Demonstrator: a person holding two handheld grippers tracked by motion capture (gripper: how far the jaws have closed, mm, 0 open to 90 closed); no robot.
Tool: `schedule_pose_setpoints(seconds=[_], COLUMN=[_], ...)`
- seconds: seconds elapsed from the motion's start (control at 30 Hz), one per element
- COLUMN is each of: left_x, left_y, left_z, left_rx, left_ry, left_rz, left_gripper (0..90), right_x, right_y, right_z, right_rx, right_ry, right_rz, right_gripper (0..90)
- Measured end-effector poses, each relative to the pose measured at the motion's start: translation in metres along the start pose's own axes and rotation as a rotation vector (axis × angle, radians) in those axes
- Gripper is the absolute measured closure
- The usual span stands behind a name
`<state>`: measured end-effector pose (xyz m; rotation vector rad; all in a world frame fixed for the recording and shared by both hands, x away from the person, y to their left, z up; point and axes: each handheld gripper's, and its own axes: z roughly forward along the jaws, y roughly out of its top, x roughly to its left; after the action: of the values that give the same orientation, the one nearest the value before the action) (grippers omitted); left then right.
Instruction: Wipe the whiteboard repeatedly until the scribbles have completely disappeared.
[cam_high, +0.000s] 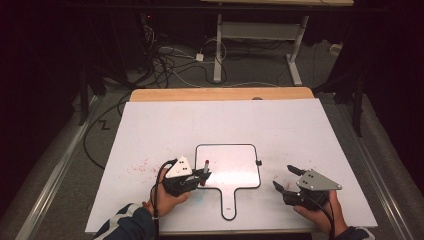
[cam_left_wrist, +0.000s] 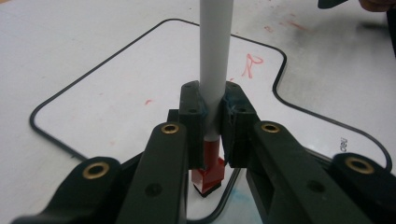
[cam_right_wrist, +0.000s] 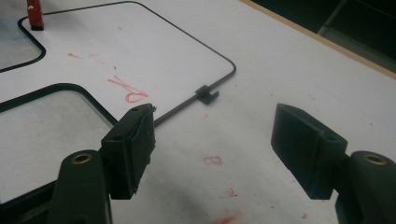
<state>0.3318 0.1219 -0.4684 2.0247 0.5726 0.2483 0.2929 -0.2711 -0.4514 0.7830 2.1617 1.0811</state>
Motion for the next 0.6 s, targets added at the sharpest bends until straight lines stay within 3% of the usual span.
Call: schedule_pose_setpoints(seconds=[0.1,0.3,0.33,0.43,0.6], left_x=[-0.002,-0.013,-0.016,-0.023,-0.029], left_y=[0.004,0.023,0.028,0.037,0.05], left_z=[0.006,0.037,0.046,0.059,0.081], left_rx=[0.0,0.014,0.001,0.02,0.023], left_ry=[-0.006,-0.039,-0.085,-0.072,-0.093], left_rz=[0.011,0.059,0.074,0.083,0.081], left_gripper=[78.9,78.9,78.9,78.9,78.9], right_x=[0.0,0.001,0.001,0.0,-0.001], right_y=[0.001,0.001,0.001,0.0,0.0], right_z=[0.0,0.001,0.001,0.001,0.0], right_rx=[-0.003,0.0,-0.001,0.003,-0.002], right_ry=[-0.001,0.005,0.005,0.005,0.006], right_rz=[0.001,-0.005,-0.002,-0.003,0.002], right_gripper=[31.1,31.1,31.1,31.1,31.1])
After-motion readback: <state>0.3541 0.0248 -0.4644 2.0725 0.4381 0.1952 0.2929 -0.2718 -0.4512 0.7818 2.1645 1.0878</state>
